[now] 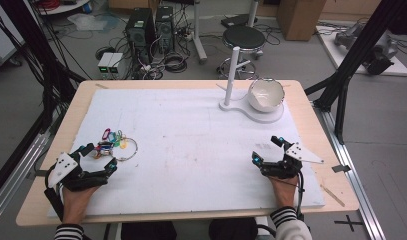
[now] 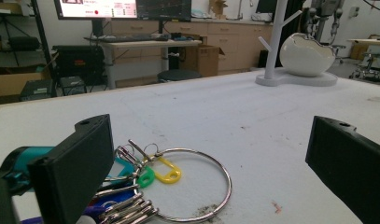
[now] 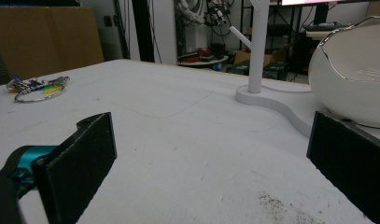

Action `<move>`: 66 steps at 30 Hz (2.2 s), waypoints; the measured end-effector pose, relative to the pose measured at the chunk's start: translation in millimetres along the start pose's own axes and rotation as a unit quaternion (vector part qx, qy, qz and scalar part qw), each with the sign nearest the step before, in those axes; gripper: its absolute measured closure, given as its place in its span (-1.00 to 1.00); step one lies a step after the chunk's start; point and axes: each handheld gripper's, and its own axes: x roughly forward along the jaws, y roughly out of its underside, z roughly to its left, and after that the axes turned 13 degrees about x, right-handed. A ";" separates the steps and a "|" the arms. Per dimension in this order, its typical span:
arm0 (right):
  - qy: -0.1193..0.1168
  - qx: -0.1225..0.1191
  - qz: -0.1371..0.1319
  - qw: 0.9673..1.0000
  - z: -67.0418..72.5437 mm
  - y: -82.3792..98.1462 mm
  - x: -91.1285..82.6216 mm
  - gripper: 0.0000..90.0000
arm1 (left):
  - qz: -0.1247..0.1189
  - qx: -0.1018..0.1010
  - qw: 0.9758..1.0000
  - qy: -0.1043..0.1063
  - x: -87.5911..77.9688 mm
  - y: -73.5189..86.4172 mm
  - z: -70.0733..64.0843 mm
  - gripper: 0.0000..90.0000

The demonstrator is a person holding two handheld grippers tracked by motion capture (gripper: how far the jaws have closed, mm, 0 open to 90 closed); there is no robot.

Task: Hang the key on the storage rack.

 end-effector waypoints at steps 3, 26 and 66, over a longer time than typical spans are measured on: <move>-0.001 0.005 0.001 1.000 -0.3 0.0 -0.5 -0.98 | 0.001 0.005 1.000 0.000 0.0 -0.2 -0.9 -0.96; -0.001 0.006 -0.002 1.000 -1.0 -0.2 -0.2 -0.98 | 0.049 0.006 0.998 0.029 6.1 -13.5 8.2 -0.96; -0.001 0.007 0.001 1.000 -0.6 -0.1 -0.4 -0.98 | 0.345 0.184 0.894 0.219 104.3 -131.8 36.9 -0.96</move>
